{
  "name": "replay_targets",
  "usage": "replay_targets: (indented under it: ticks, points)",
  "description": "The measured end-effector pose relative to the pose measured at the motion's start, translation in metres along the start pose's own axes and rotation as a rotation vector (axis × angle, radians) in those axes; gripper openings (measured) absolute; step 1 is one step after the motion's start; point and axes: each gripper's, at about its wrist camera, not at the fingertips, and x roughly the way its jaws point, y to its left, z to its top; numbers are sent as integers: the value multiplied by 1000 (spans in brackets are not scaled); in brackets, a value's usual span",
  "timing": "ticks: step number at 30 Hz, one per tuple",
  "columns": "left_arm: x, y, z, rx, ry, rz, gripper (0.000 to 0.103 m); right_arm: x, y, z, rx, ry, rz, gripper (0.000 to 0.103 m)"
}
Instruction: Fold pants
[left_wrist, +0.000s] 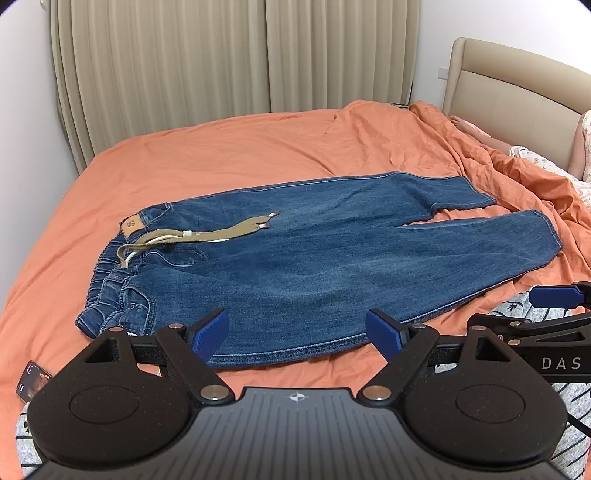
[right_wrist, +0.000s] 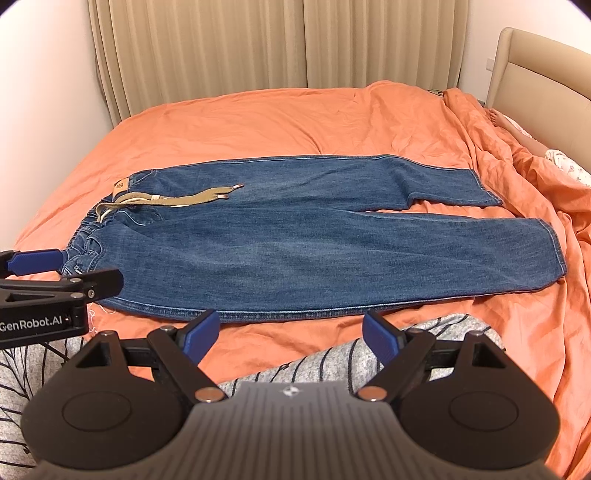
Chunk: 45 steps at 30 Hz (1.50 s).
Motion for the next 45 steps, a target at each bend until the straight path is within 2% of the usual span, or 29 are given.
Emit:
replay_targets:
  ticks: [45]
  points:
    - [2,11,-1,-7,4,18,97,2,0,-2,2,10,13,81]
